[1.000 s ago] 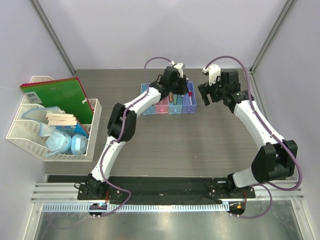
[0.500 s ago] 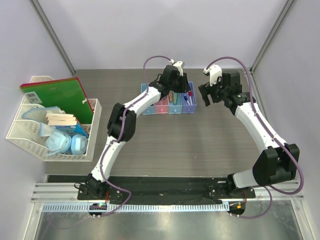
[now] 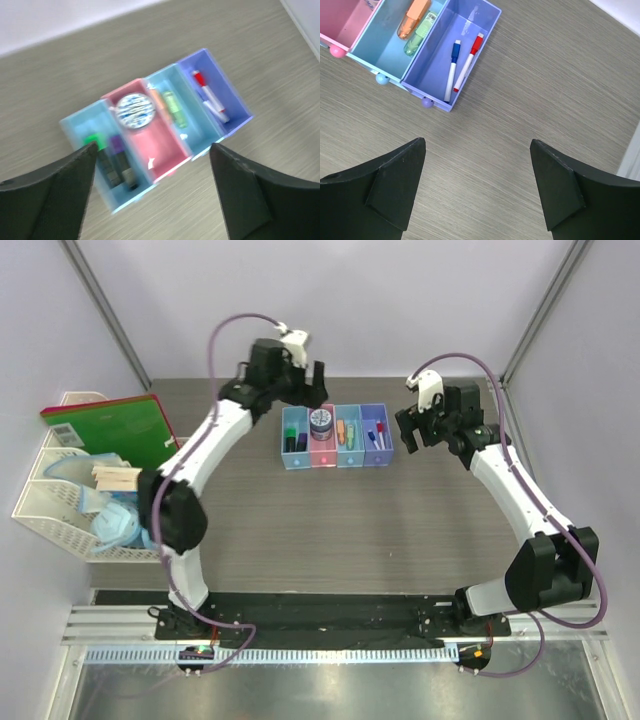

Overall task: Sort the stationery into containers
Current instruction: Place the pen in the storage box, then reset both arms

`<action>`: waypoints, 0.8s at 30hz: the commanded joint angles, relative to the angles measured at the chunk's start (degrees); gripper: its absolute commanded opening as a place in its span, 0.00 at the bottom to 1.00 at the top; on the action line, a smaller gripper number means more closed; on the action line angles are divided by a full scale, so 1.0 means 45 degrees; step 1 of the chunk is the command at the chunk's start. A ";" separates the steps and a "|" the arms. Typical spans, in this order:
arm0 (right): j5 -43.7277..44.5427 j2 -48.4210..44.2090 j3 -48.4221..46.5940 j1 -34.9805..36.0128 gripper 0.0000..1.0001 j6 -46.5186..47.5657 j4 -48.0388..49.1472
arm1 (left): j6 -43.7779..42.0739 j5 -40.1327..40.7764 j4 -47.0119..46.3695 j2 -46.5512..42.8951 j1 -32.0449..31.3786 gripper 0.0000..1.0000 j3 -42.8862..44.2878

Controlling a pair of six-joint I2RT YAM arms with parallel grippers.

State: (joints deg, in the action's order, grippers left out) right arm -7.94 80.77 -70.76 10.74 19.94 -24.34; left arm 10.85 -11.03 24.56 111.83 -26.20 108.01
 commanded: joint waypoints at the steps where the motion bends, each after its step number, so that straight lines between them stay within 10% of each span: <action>1: -0.0558 0.0195 -0.0681 -0.0024 0.91 -0.0350 -0.0020 | -0.1920 -0.0186 0.0519 -0.3513 0.1288 1.00 -0.2960; 13: -0.0286 -0.0976 -0.0331 -0.0024 1.00 -0.1305 -0.0236 | -0.2898 0.0380 -0.0827 -1.1018 0.3770 1.00 -1.2178; 24: 0.1081 -0.3355 0.1738 -0.0141 1.00 -0.1151 0.0348 | -0.3818 -0.0363 0.0442 -1.4010 0.4336 1.00 -1.2478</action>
State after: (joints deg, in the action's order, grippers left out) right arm -6.90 71.07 -66.50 10.70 15.05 -25.34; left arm -4.36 -10.92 25.52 50.35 -7.68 50.52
